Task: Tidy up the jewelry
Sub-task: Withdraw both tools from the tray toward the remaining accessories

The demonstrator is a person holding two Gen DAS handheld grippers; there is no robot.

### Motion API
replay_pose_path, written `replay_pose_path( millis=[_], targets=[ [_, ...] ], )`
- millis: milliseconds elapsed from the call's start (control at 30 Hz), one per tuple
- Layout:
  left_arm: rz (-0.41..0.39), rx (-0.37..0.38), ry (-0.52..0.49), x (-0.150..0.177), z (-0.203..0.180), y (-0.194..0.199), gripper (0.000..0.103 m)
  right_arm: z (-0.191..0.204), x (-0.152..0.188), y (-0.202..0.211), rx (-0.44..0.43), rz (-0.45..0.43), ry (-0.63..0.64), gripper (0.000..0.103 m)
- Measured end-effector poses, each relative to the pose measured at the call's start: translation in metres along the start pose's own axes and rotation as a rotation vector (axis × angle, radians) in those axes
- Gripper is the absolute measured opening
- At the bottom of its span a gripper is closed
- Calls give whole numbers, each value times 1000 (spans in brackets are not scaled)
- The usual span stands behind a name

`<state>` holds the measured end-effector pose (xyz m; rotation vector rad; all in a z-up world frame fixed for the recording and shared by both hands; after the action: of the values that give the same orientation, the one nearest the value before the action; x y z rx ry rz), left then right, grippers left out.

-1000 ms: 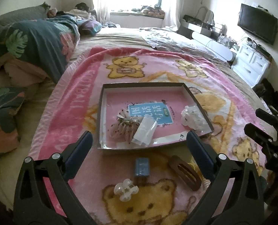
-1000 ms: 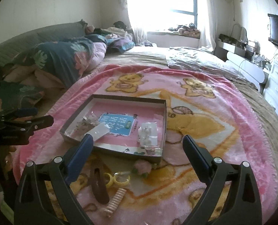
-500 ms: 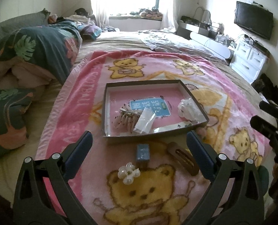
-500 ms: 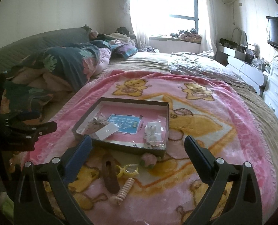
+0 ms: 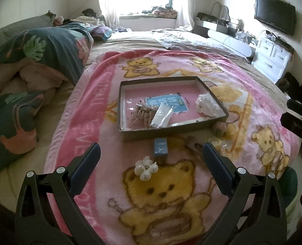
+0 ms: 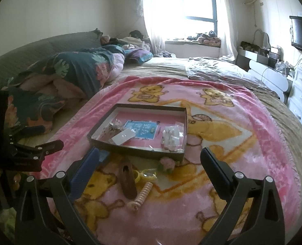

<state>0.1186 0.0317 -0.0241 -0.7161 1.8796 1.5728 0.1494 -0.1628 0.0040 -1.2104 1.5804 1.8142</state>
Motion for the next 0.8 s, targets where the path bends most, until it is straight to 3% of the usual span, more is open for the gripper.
replay_pose_path(
  millis=[800],
  targets=[
    [143, -22, 33, 68, 20, -26, 94, 26, 65, -29, -39, 143, 72, 99]
  ],
)
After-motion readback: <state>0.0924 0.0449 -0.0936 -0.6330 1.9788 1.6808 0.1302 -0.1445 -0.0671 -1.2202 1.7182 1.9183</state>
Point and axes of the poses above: each gripper's, at about its wrist camera, not at the fingertips, and y roughly against the way its jaws point, z to its left, x to its underside, the point moved 9 cm from there along -y, roughly the way its jaws point, and after that the axes turned 10 degrees about x, right-handed, at the moved point
